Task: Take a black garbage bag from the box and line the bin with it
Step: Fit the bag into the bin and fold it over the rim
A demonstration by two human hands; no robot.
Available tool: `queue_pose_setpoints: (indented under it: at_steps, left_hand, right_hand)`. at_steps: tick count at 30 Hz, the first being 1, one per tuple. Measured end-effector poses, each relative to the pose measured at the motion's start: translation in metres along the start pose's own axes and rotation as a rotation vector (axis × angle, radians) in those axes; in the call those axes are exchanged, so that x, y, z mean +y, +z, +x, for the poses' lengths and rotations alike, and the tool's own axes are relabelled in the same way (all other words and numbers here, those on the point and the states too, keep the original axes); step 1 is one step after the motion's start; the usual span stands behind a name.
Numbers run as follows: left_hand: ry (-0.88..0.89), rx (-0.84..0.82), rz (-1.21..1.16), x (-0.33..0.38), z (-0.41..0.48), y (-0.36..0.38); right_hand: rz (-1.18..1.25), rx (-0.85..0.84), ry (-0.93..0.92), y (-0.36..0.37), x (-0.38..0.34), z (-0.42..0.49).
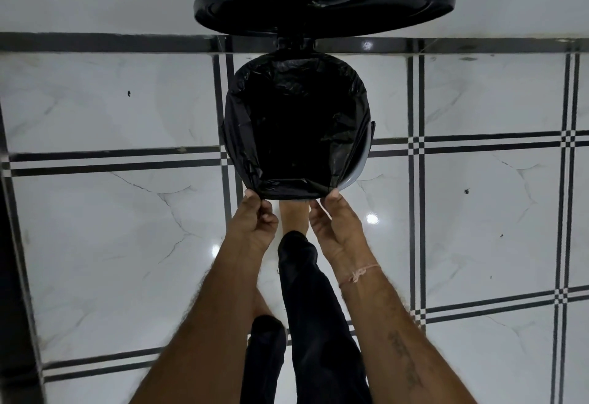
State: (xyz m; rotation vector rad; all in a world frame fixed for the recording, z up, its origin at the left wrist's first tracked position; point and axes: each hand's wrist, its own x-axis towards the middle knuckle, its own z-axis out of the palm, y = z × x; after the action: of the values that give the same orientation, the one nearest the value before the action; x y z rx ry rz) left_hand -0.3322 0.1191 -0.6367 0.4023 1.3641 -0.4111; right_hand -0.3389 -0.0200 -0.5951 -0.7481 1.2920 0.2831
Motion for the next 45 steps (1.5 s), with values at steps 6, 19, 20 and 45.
queue_pose_setpoints:
  at_steps: [6, 19, 20, 45]
  left_hand:
    - [0.014, -0.051, -0.093, -0.007, 0.008, 0.004]
    - [-0.012, -0.076, -0.008, -0.005, 0.021, 0.004]
    - [-0.013, -0.072, 0.008, -0.005, 0.021, 0.005]
    - [0.226, 0.092, 0.155, 0.004, 0.003, 0.015]
  right_hand:
    - [0.209, -0.117, -0.085, -0.014, 0.017, 0.017]
    - [0.478, -0.005, 0.115, -0.01, 0.02, 0.043]
    - [0.507, 0.008, 0.138, -0.008, 0.018, 0.043]
    - [-0.669, 0.381, -0.761, 0.004, -0.028, 0.035]
